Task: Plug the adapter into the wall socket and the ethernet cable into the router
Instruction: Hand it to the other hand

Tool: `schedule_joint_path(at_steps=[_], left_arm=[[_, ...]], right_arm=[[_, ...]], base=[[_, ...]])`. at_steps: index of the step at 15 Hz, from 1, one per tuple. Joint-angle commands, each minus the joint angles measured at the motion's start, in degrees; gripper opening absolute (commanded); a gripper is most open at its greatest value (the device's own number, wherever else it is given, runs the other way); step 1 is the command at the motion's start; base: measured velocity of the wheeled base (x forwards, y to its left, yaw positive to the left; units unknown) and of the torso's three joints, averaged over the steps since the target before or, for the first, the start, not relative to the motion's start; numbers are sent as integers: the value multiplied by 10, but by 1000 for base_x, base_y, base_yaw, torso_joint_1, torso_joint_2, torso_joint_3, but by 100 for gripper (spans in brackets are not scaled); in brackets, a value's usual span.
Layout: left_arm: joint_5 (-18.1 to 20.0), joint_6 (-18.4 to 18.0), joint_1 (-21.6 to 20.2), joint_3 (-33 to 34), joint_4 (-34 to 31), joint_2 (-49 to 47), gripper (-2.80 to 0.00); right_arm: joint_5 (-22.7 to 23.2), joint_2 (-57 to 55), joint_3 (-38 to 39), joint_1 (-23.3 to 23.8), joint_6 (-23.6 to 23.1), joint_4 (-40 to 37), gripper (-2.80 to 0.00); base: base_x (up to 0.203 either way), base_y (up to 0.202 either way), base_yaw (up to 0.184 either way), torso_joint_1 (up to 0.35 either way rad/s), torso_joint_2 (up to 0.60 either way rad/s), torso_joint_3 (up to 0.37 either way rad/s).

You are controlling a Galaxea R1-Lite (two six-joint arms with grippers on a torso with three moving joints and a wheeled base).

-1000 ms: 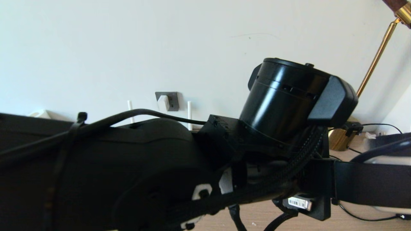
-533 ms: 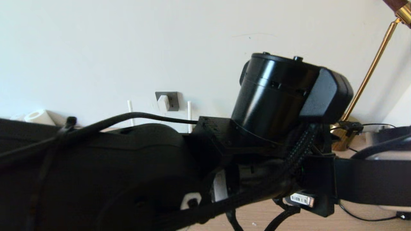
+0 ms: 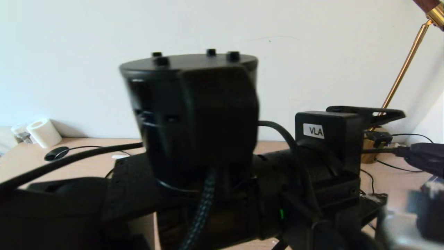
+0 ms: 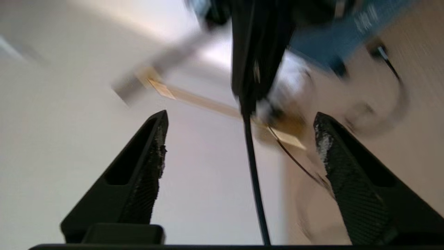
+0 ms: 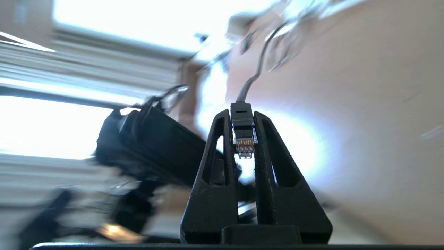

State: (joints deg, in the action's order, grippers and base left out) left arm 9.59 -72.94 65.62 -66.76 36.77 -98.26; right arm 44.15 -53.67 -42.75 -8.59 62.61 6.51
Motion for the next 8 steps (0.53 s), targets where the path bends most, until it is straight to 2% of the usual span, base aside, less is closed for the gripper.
schedule_joint_path(at_steps=[1, 3, 4, 6, 8], left_arm=[[52, -30, 0, 31, 68, 18, 0], [110, -58, 1, 34, 105, 14, 0], [128, -70, 3, 36, 108, 13, 0], [149, -92, 6, 35, 109, 11, 0], [153, -102, 14, 32, 109, 4, 0]], right_arm=[[28, -18, -46, 0, 36, -32, -280], [79, -41, -96, 0, 79, -81, -280], [87, -46, -111, 0, 97, -91, -280], [111, -49, -131, 0, 137, -93, -280], [134, -46, -142, -1, 169, -91, -280]], base=[[0, 0, 0, 0, 0, 0], [0, 0, 0, 0, 0, 0], [0, 0, 0, 0, 0, 0], [0, 0, 0, 0, 0, 0], [0, 0, 0, 0, 0, 0]])
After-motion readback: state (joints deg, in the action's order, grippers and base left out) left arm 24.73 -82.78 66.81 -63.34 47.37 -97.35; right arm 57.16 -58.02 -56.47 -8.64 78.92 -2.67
